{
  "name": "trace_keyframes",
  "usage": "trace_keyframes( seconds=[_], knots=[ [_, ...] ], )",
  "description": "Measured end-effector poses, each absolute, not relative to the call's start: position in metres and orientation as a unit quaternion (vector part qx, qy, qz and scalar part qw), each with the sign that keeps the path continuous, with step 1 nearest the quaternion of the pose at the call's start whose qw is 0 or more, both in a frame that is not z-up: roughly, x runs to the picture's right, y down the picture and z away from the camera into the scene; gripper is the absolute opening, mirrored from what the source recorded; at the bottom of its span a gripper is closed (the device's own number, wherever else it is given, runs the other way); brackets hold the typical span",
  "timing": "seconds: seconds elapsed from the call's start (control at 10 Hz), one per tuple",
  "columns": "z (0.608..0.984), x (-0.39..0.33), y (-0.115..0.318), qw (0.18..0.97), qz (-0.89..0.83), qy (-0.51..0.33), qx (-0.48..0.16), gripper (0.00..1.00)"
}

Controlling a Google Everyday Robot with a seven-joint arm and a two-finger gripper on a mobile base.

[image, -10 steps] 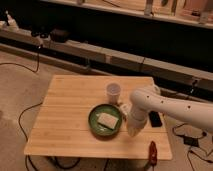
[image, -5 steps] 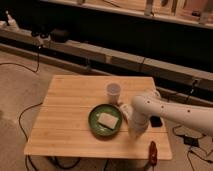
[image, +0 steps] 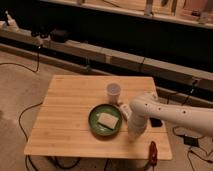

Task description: Push the ceramic bowl across the table

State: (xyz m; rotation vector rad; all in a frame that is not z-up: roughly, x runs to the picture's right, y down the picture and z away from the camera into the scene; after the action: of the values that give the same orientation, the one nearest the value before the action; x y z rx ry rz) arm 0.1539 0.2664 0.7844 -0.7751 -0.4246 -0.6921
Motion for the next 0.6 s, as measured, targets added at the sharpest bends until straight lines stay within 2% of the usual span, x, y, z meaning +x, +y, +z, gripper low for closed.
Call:
trace_keyframes(
  seconds=[0.6],
  knots=[
    [0.815, 0.124, 0.242, 0.840, -0.358, -0.203, -0.354, 0.26]
  ],
)
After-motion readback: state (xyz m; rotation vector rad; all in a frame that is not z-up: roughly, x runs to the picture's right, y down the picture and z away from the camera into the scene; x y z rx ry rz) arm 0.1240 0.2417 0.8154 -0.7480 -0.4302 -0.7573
